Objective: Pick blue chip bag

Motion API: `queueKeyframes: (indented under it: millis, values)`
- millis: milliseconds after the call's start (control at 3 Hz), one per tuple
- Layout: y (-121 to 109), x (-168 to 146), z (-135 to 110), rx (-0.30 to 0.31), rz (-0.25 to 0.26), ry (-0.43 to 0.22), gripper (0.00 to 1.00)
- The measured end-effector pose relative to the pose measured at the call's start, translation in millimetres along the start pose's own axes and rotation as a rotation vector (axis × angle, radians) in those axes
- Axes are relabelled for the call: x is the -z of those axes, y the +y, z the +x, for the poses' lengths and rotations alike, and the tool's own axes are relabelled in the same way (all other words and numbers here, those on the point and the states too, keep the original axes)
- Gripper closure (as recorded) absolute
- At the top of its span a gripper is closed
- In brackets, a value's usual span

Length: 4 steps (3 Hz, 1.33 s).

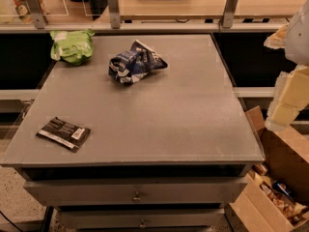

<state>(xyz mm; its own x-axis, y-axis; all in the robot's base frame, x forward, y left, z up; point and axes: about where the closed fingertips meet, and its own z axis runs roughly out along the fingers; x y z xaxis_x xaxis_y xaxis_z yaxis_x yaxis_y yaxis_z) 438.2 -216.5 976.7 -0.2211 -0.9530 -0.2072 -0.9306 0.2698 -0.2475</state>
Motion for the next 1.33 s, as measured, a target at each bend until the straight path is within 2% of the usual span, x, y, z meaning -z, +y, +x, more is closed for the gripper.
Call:
queueKeyframes:
  millis: [333,667,1000,1333]
  values:
    - [-0.1,0.0,-0.2,0.000,0.000,0.000,0.00]
    - [-4.5,-2.4,-19.0,0.014,0.030,0.011,0.00]
    - [-18.8,-9.1,-55.0,0.027,0.098,0.036,0.00]
    - [-49.8,-17.6,-107.2,0.071,0.173,0.034,0.00]
